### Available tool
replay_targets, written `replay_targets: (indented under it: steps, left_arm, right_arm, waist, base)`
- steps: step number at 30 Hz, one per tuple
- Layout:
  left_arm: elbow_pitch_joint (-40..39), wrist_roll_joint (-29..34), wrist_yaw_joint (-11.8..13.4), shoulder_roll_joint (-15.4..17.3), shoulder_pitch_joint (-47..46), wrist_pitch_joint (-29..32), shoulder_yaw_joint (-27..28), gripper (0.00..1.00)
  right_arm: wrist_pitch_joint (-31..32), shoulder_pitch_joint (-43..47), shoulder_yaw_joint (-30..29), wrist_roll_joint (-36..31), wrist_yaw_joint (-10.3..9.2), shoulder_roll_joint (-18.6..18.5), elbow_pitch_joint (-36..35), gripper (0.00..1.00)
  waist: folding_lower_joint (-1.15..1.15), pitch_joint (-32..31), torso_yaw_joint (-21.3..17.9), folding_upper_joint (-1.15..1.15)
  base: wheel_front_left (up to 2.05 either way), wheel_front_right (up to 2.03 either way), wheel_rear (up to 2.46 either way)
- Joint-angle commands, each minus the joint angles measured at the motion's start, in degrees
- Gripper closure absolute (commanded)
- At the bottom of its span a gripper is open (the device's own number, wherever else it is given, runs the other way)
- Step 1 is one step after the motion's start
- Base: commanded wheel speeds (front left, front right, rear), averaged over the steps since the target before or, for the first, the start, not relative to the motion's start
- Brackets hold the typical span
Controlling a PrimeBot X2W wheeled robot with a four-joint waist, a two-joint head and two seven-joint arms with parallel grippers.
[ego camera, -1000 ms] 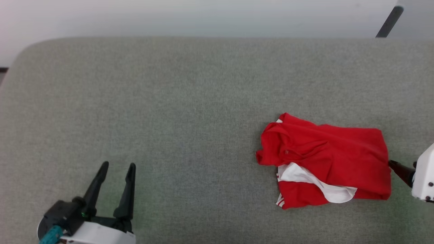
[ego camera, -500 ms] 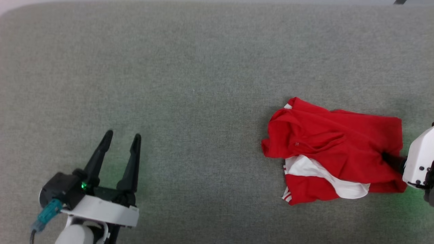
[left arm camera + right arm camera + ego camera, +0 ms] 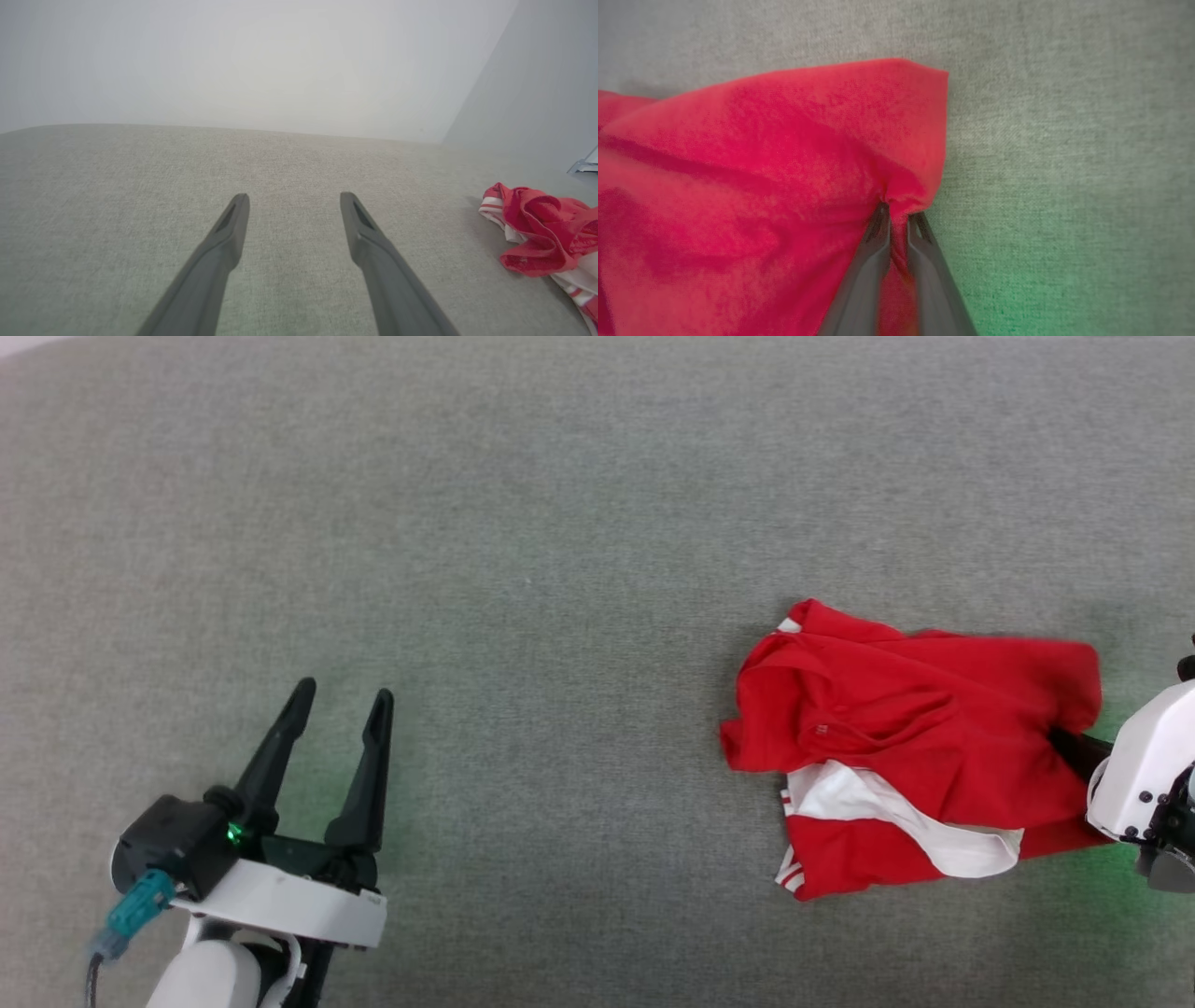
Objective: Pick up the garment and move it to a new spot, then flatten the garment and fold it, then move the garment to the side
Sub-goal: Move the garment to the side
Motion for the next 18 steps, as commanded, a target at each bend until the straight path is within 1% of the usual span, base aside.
replay_targets:
  steps: [1,5,10,16,18]
  left_arm:
    - [-0.15,0.22,-0.13,0.22,-0.31,0.06,0.0,0.0]
    - [-0.86,0.29,-0.13,0.65,-0.67,0.07,-0.39,0.0]
    - [-2.25,0.59,-0.13,1.75,-1.4,0.07,-1.13,0.0]
    - [-5.78,1.21,-0.13,3.59,-3.59,0.06,-1.86,0.0]
    - [-7.0,1.3,-0.13,4.55,-4.6,0.07,-2.65,0.0]
  right_arm:
    - [-1.59,1.2,0.19,0.99,-0.06,0.37,1.1,1.0]
    - [-6.49,2.82,-0.49,2.86,-0.08,-1.46,0.18,1.0]
    - [-13.22,3.87,-2.06,3.93,-0.07,-2.93,-1.29,1.0]
    - [-19.95,2.72,-5.44,1.83,-0.07,-5.35,-1.08,1.0]
    - [-21.84,1.76,-7.15,1.11,-0.07,-5.62,-0.92,1.0]
  waist:
    - [0.0,-0.32,-0.7,0.0]
    - [0.0,-0.37,-2.66,0.0]
    - [0.0,0.32,-6.22,0.0]
    - [0.0,2.23,-10.4,0.0]
    - [0.0,3.08,-11.52,0.0]
  base:
    - [0.0,0.0,0.0]
    - [0.0,0.0,0.0]
    - [0.0,0.0,0.0]
    - [0.0,0.0,0.0]
    - [0.0,0.0,0.0]
